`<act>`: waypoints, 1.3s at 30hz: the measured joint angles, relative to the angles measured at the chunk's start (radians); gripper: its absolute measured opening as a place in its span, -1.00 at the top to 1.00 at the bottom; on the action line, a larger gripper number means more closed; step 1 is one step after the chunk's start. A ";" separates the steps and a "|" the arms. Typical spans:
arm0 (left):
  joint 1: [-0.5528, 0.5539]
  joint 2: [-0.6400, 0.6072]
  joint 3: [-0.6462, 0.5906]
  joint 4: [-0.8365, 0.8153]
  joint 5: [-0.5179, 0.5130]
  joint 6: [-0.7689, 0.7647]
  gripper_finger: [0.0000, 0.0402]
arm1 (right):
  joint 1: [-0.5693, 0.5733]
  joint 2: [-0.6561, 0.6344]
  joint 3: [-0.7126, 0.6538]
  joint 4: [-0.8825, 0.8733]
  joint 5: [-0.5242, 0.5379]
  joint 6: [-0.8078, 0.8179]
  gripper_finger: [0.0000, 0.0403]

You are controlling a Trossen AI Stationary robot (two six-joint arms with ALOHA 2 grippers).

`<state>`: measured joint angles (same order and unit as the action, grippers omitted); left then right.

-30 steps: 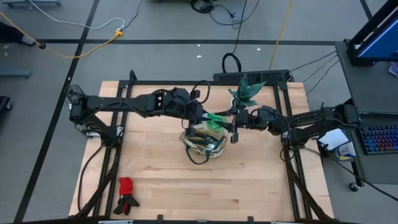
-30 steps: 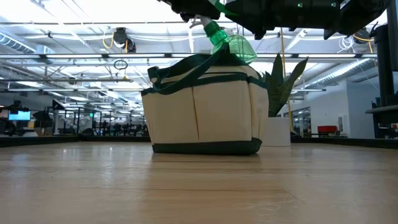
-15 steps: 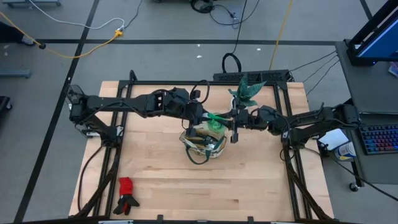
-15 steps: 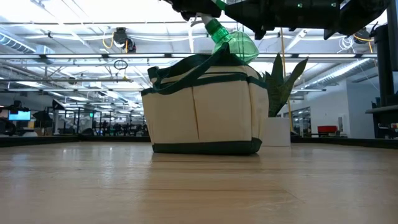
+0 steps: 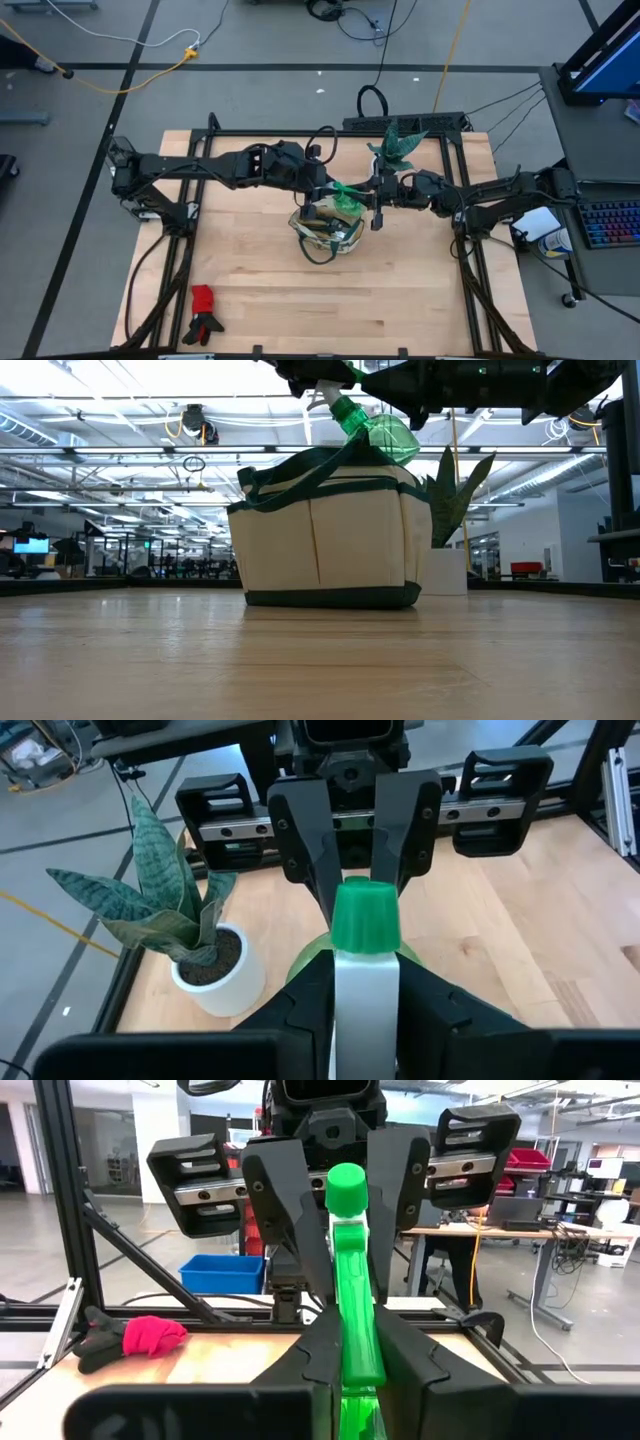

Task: Pick & Place Garden tools in Gardening bag
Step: Put the green spray bottle into the gardening bag

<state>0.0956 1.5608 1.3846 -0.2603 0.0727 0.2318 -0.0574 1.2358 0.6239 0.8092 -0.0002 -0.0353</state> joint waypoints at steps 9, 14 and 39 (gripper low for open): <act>-0.001 0.000 0.000 -0.017 -0.026 -0.026 0.56 | 0.000 0.000 0.000 -0.039 0.008 0.021 0.83; 0.000 -0.003 0.000 -0.068 -0.030 -0.032 0.56 | 0.000 0.000 0.000 -0.080 0.031 0.024 0.86; -0.075 -0.002 -0.001 -0.419 -0.081 -0.242 0.56 | 0.026 -0.001 0.000 -0.044 0.034 0.175 0.86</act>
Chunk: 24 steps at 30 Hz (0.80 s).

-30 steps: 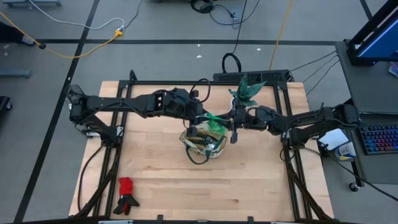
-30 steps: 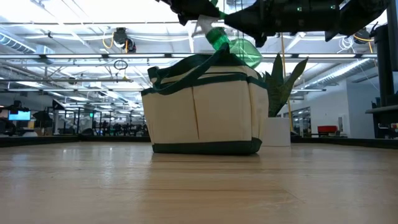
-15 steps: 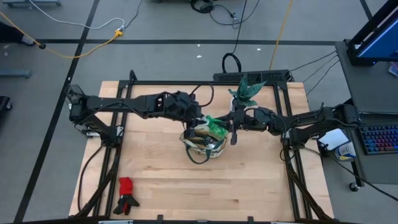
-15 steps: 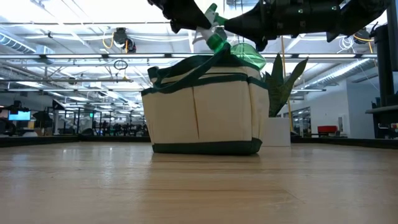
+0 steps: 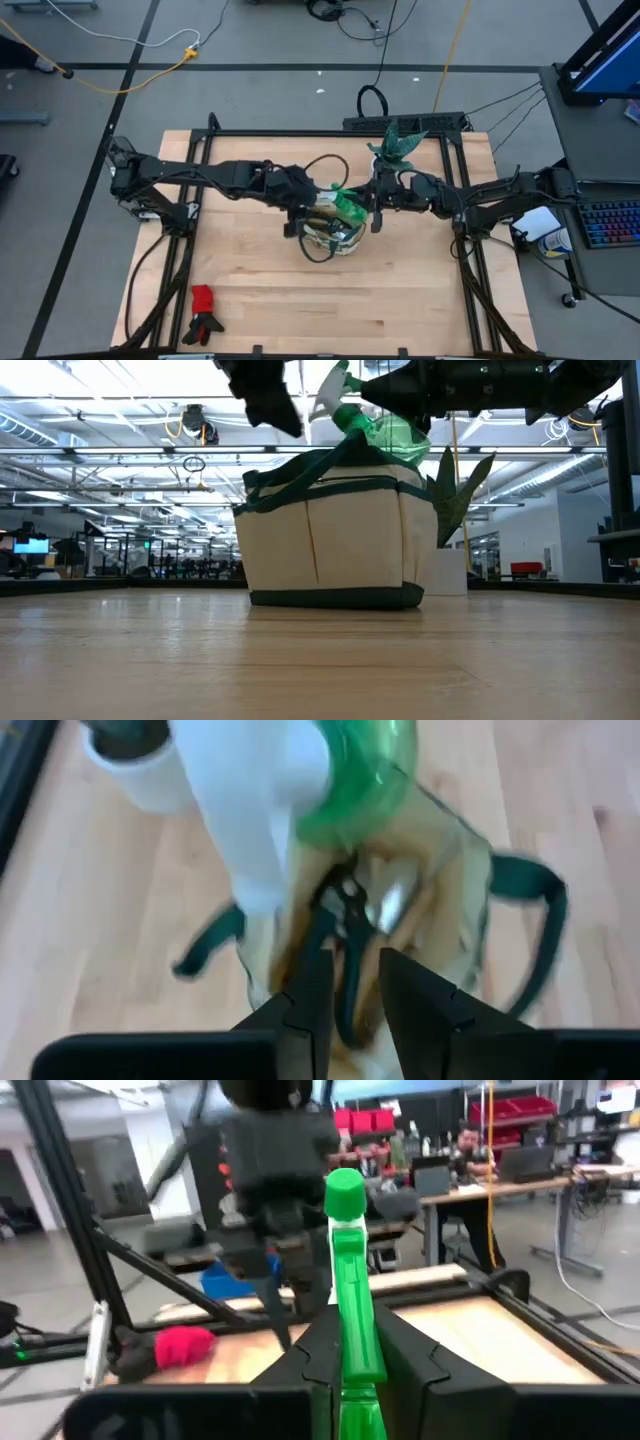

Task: Pick & Place Garden tools in Gardening bag
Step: Put the green spray bottle into the gardening bag

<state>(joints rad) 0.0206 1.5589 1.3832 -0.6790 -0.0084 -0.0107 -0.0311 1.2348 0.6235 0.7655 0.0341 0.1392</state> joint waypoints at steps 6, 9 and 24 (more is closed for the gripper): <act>-0.027 -0.001 0.001 -0.085 -0.058 -0.022 0.56 | 0.007 0.000 0.000 0.027 0.001 0.027 0.84; -0.038 -0.002 0.001 -0.099 -0.101 -0.025 0.56 | 0.006 0.000 0.000 0.011 0.006 0.070 0.86; -0.047 -0.143 0.002 -0.180 -0.328 -0.011 0.56 | 0.028 0.001 0.019 -0.017 0.049 0.178 0.85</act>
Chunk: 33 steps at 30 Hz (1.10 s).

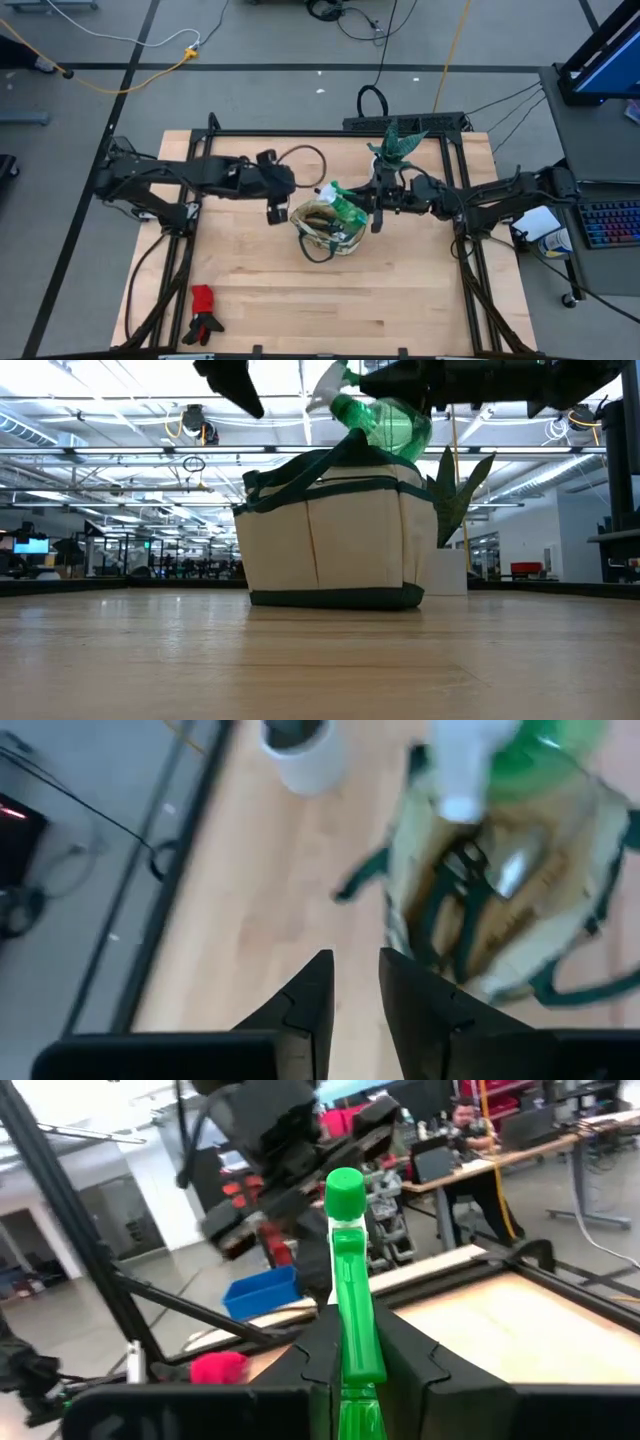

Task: Pick & Place Garden tools in Gardening bag
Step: Put the green spray bottle into the gardening bag

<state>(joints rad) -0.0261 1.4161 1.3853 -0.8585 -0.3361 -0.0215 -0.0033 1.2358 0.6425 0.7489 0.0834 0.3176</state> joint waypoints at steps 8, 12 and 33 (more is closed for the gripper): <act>0.005 -0.078 -0.001 -0.024 -0.090 -0.004 0.56 | 0.045 0.000 0.101 -0.187 0.066 -0.015 0.85; 0.005 -0.092 -0.002 -0.023 -0.135 -0.003 0.56 | 0.071 0.000 0.164 -0.317 0.146 -0.015 0.85; 0.006 -0.095 0.000 -0.012 -0.189 0.012 0.56 | 0.066 0.142 0.195 -0.284 0.213 0.057 0.84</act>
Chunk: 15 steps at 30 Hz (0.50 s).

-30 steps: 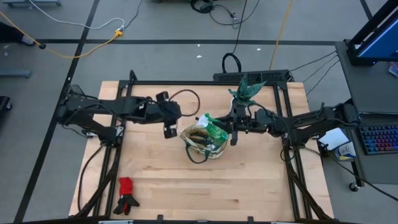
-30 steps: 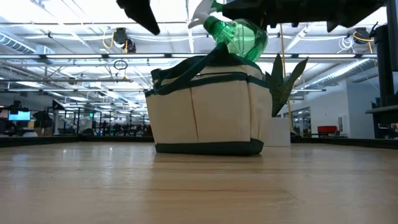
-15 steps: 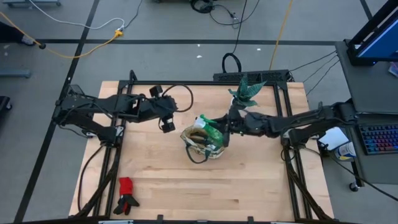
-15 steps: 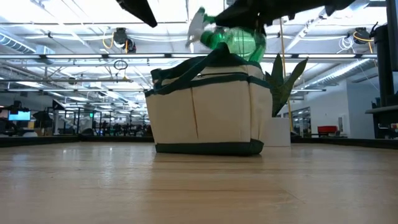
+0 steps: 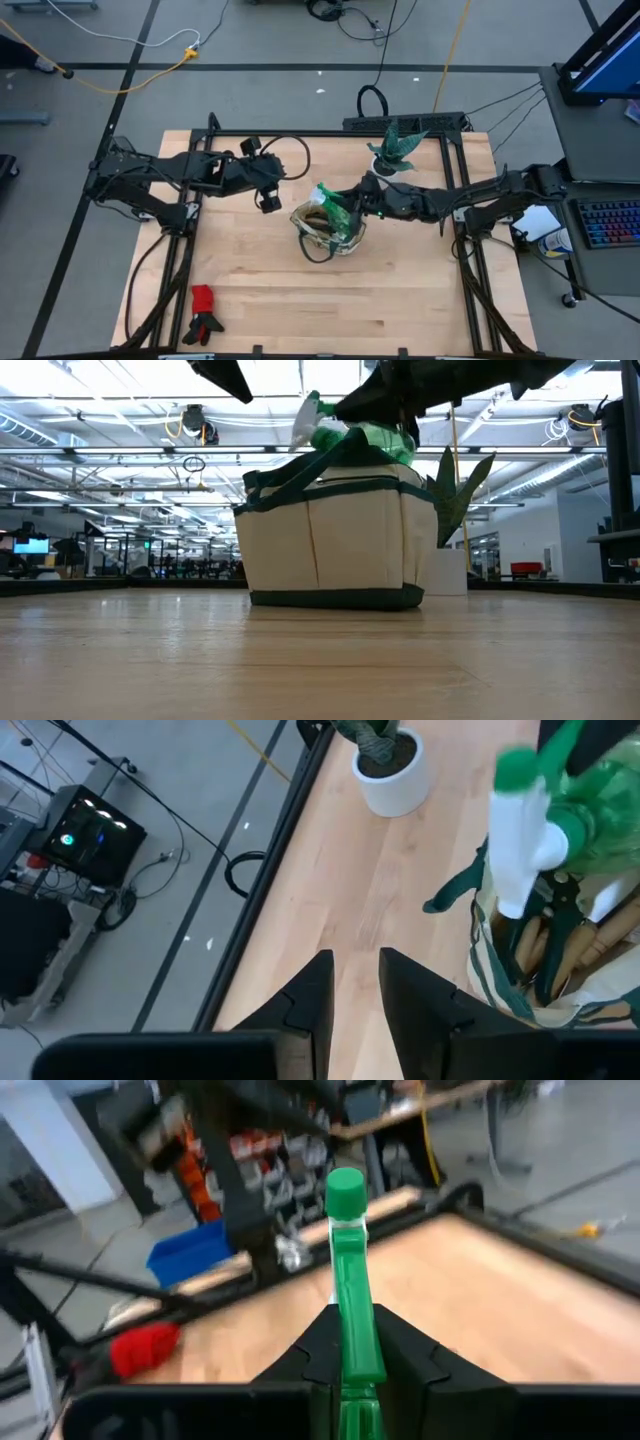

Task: Pick & Place Garden tools in Gardening bag
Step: Put the green spray bottle into the gardening bag

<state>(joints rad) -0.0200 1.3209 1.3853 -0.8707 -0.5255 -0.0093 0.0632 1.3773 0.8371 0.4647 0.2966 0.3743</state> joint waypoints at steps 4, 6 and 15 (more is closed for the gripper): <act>0.000 0.000 0.000 0.000 0.000 -0.014 0.56 | -0.013 -0.001 0.000 0.044 0.010 -0.020 0.85; 0.000 0.000 0.000 0.000 0.001 -0.019 0.56 | -0.012 0.000 0.000 0.017 0.007 -0.014 0.85; 0.000 0.000 0.000 0.000 0.001 -0.016 0.56 | -0.009 0.059 0.000 0.008 -0.036 0.047 0.85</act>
<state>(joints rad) -0.0200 1.3209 1.3849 -0.8711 -0.5243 -0.0258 0.0544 1.4365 0.8368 0.4724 0.2606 0.4210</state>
